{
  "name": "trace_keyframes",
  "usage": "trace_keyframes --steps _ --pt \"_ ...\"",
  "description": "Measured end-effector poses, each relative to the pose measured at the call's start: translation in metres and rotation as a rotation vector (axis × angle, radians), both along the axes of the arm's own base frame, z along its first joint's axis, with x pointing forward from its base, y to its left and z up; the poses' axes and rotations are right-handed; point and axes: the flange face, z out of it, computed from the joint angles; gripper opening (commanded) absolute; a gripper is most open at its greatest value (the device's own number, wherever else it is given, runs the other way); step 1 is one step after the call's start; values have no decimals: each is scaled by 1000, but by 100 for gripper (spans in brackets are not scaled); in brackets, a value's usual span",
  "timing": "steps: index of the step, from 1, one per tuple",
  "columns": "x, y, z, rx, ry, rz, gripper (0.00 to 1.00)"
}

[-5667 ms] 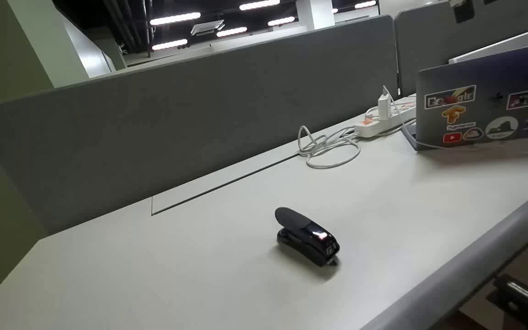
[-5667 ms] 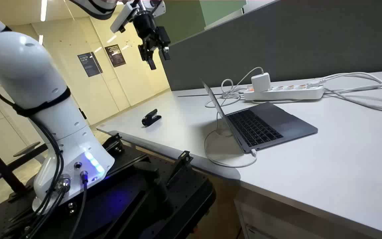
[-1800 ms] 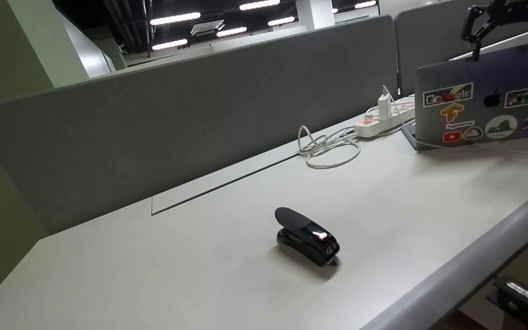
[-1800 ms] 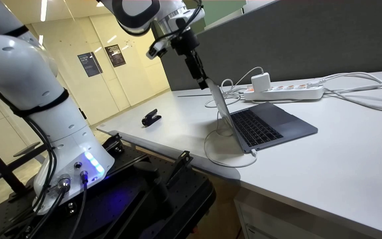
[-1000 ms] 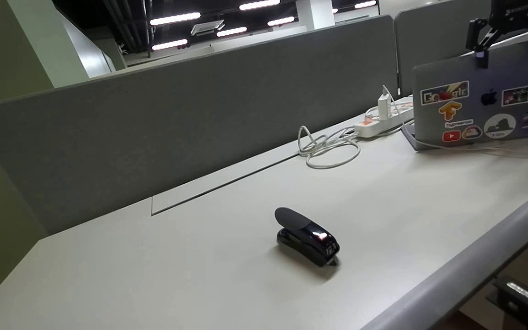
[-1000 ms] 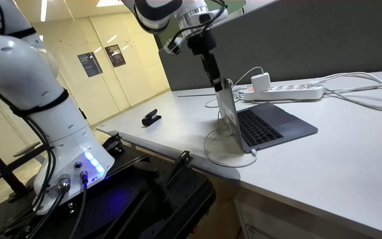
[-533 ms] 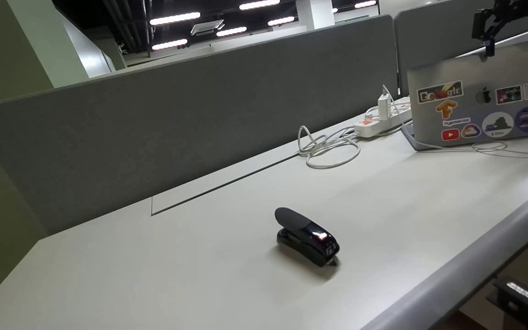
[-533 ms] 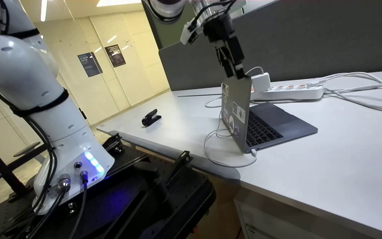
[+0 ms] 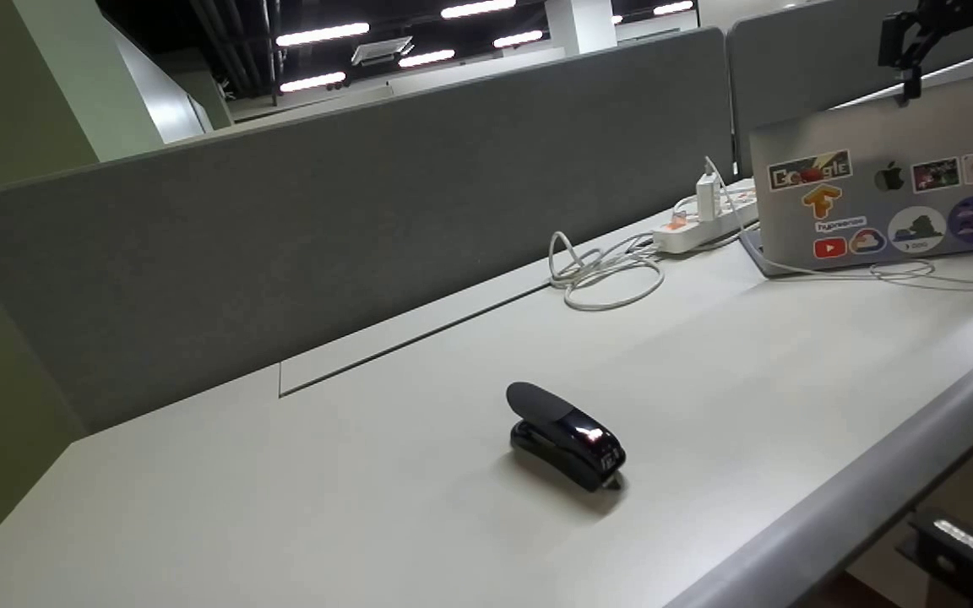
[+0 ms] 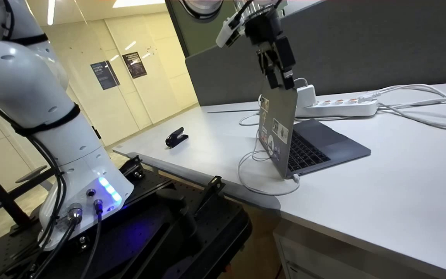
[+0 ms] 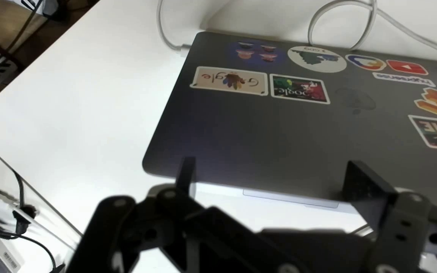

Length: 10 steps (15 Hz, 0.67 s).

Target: Close the laptop.

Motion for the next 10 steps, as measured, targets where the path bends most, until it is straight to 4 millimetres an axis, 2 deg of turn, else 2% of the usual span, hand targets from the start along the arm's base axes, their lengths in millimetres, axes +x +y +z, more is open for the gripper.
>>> trace_keyframes --steps 5,10 --pt "7 2 -7 -21 -35 -66 100" --pt "25 6 -33 -62 -95 -180 100"
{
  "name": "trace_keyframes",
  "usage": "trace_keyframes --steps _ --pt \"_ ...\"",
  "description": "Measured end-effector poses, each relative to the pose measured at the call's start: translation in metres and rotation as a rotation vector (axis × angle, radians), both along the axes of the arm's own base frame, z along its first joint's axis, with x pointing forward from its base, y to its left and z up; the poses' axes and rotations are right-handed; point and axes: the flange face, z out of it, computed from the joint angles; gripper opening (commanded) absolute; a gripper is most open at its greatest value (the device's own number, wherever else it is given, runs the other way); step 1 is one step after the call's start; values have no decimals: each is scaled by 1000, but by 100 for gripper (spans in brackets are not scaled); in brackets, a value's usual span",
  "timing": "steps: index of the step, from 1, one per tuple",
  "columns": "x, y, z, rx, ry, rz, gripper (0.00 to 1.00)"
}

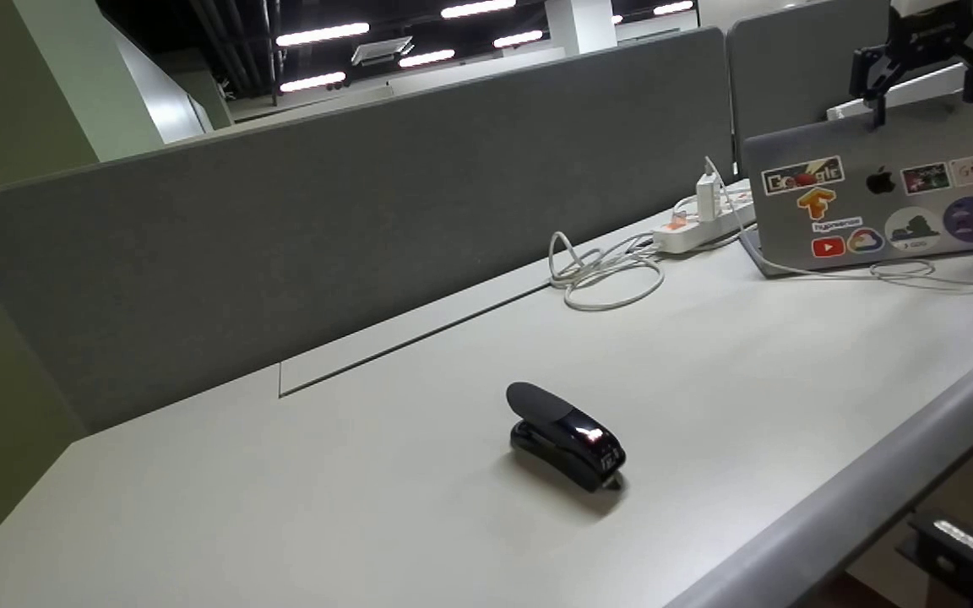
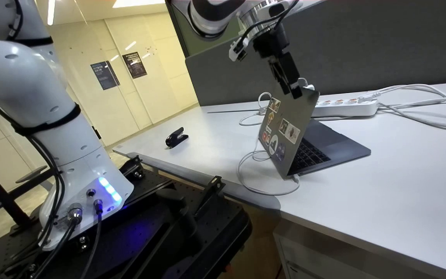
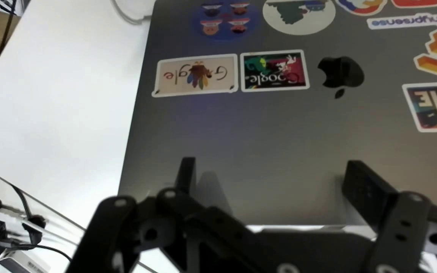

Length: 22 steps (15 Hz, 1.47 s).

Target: Close the laptop.

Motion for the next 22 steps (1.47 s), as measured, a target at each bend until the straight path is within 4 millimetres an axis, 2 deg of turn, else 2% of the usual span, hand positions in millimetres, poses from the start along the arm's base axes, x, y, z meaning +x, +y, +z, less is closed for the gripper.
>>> trace_keyframes --steps 7,14,19,22 --pt "30 -26 -39 -55 -50 -68 100" --pt "58 -57 -85 -45 29 -108 100" --pt "78 -67 -122 -10 105 -122 100" --pt "87 -71 -137 4 140 -122 100"
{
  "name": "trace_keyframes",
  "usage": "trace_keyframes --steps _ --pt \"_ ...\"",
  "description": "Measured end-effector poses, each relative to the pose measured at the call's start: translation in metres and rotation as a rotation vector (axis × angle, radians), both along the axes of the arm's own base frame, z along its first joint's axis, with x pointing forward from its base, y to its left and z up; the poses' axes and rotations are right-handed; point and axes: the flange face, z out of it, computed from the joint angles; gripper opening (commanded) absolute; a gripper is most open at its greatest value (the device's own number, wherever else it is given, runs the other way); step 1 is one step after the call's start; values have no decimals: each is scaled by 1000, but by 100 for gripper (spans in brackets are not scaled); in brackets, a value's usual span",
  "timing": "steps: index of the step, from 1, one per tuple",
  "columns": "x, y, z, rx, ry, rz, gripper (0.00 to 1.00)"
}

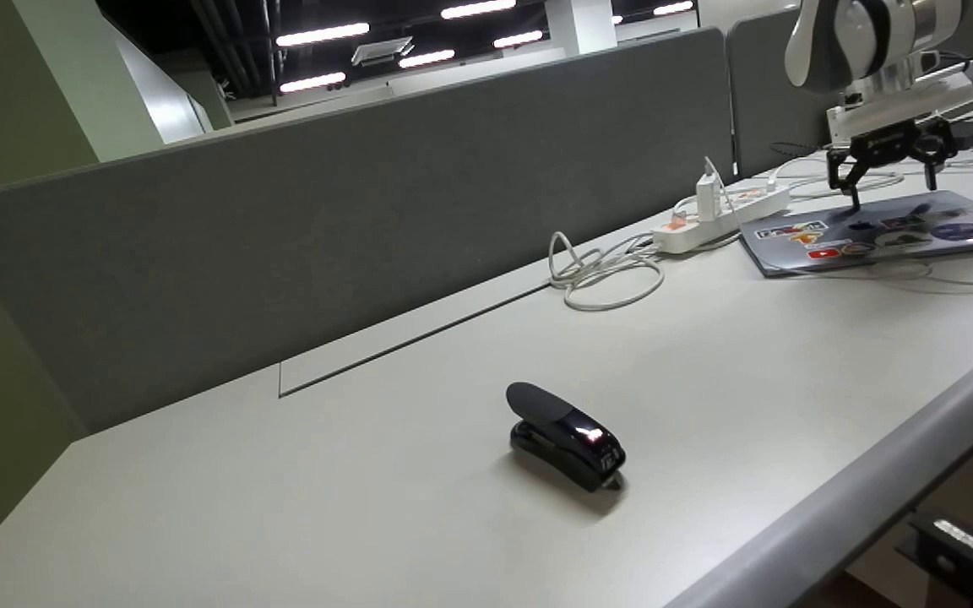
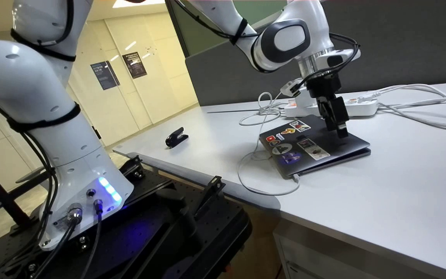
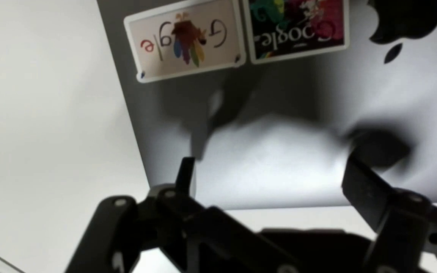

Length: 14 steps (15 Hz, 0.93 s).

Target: Close the laptop.

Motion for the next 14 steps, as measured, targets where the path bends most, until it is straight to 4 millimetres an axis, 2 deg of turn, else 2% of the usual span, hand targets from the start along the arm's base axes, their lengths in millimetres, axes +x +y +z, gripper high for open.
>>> trace_keyframes --steps 4,8,11,14 --pt "6 -9 -14 10 33 -4 100" --pt "11 -17 -15 11 41 -8 100" --pt "17 -16 1 9 22 -3 100" --pt "25 -8 39 7 -19 0 100"
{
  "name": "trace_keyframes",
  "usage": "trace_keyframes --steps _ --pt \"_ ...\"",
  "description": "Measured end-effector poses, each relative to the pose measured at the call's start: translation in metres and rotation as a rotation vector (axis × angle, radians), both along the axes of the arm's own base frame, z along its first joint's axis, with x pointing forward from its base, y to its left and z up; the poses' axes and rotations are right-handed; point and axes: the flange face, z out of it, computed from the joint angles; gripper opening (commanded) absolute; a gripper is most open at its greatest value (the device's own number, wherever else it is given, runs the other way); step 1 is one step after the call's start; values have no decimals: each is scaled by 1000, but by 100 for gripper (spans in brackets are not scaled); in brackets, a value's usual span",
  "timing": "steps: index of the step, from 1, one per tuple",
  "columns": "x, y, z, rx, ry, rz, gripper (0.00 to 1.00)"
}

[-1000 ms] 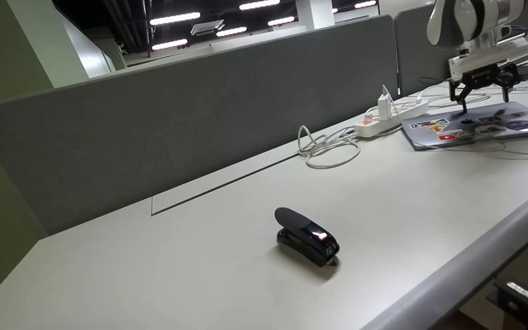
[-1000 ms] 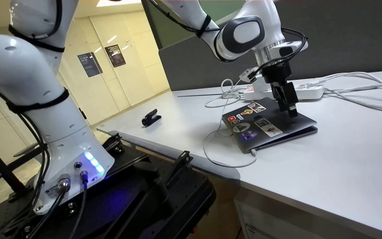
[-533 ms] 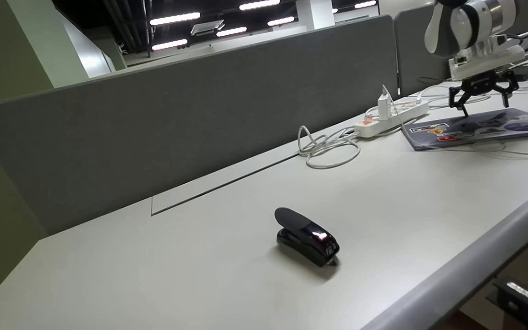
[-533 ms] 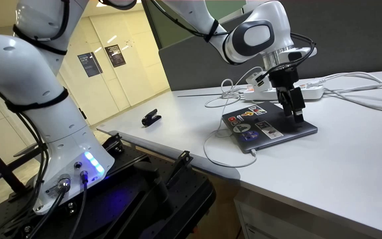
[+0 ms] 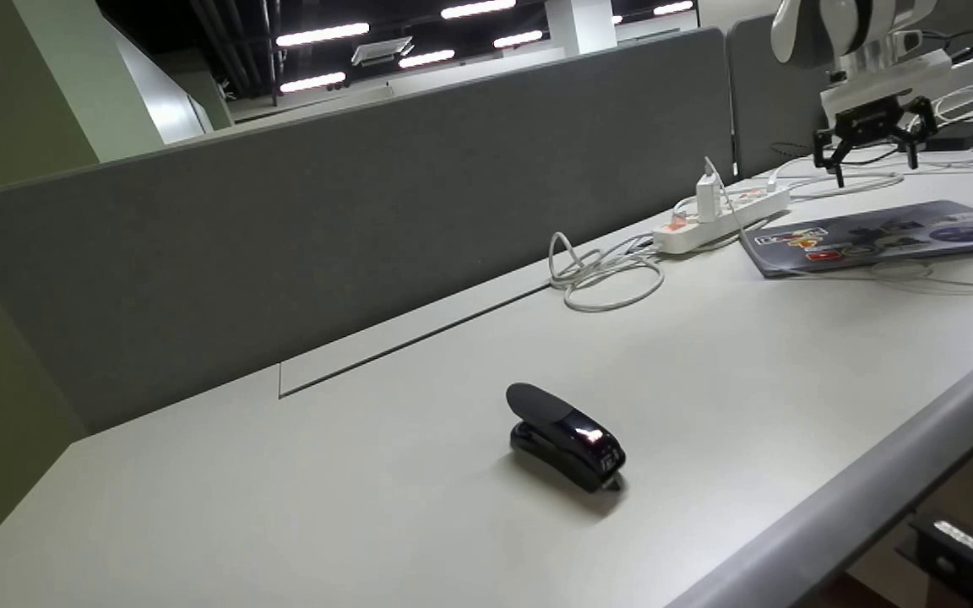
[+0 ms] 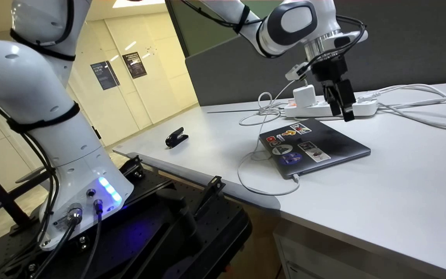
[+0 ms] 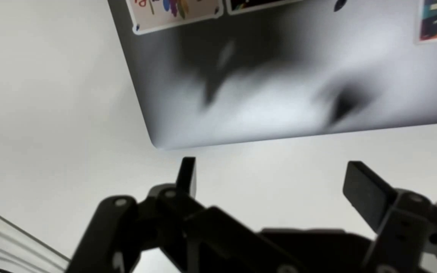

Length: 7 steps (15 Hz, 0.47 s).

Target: Close the laptop.

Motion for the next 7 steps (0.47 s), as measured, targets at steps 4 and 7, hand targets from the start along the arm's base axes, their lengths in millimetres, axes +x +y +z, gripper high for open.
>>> trace_keyframes --steps 4,7 --pt "-6 24 56 54 -13 -7 100" --pt "-19 45 80 97 -3 -5 100"
